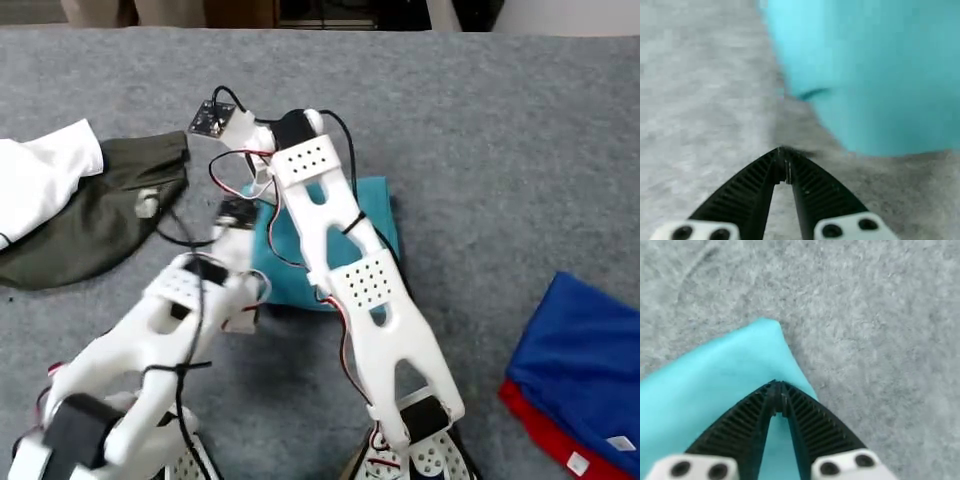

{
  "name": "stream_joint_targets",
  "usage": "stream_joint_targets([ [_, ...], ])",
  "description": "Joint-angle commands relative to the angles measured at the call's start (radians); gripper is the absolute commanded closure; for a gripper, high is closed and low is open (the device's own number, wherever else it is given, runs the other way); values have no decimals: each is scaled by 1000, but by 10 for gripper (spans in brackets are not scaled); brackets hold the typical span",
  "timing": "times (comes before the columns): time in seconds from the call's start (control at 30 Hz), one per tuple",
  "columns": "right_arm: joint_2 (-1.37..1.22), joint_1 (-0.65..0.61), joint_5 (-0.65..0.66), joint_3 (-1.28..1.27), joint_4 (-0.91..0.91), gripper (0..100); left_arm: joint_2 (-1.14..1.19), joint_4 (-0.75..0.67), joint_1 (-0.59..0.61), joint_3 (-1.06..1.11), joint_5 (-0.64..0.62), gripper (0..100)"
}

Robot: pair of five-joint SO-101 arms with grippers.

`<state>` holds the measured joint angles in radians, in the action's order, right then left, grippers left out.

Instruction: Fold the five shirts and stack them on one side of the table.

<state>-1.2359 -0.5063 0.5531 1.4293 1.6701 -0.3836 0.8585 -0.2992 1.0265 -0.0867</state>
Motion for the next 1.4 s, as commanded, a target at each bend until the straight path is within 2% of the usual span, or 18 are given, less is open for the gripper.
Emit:
stream_joint_targets([
  [0.0, 85, 5, -2, 110, 61, 994, -191, 3, 123, 38, 8, 983],
  [0.13, 125, 25, -2, 168, 114, 994, -429, 0, 267, 81, 8, 982],
  [0.23, 177, 45, -2, 171, 112, 994, -524, -68, 311, 101, -51, 982],
  [0.33, 220, 53, -9, 171, 114, 994, -509, -140, 295, 101, -92, 982],
  [0.43, 259, 74, -44, 171, 112, 994, -444, -207, 227, 97, -141, 982],
  [0.6, 341, 166, -106, 139, 120, 994, -245, -310, 183, -38, -170, 982],
  [0.73, 532, 251, -141, -166, 120, 994, 25, -353, 187, -241, -193, 982],
  [0.93, 924, 277, -149, -756, 112, 994, 400, -350, 181, -537, -198, 982],
  [1.03, 1070, 291, -141, -981, 110, 994, 470, -350, 178, -614, -198, 982],
  [1.23, 1239, 412, -141, -1320, 112, 993, 533, -354, 186, -655, -196, 978],
  [1.3, 1282, 461, -141, -1422, 114, 993, 558, -341, 190, -678, -210, 930],
  [1.37, 1336, 496, -146, -1503, 114, 993, 579, -275, 210, -729, -307, 860],
])
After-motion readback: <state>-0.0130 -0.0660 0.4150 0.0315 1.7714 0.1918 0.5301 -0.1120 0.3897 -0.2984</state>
